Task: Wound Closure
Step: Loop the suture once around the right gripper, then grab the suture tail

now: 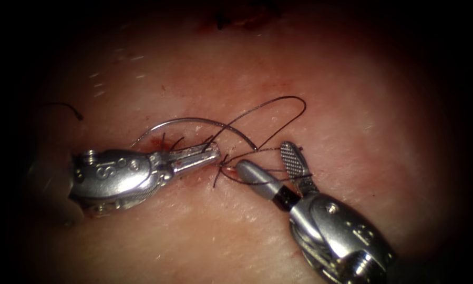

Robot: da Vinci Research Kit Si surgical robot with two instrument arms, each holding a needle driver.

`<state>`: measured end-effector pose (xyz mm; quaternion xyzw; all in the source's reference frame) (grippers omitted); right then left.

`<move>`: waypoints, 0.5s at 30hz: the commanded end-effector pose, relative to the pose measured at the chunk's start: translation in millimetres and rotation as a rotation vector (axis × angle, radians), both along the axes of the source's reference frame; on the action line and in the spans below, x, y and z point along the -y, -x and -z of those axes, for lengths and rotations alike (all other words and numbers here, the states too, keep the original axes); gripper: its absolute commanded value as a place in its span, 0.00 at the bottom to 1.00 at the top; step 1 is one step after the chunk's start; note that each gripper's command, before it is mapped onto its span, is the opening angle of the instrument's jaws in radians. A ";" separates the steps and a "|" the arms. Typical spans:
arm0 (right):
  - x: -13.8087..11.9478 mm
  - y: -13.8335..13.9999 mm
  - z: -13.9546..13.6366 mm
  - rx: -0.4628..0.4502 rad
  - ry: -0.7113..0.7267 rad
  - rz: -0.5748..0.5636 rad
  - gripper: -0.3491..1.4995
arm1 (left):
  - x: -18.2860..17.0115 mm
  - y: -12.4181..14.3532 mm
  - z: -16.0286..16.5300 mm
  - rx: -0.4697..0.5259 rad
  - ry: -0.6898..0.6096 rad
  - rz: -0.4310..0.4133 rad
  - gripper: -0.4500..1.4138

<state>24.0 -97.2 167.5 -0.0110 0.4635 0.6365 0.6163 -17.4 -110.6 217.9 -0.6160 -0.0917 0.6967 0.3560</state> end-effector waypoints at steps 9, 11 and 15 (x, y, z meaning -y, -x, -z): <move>1.5 -0.9 -1.9 -0.126 -0.210 -0.118 0.43 | 1.4 1.4 0.5 0.006 -0.009 -0.002 0.00; 1.8 -0.6 -2.1 -0.130 -0.219 -0.128 0.43 | 1.4 1.4 0.5 0.007 -0.009 -0.003 0.00; 2.5 0.3 -3.2 -0.134 -0.242 -0.152 0.40 | 1.4 1.4 0.5 0.007 -0.009 -0.002 0.00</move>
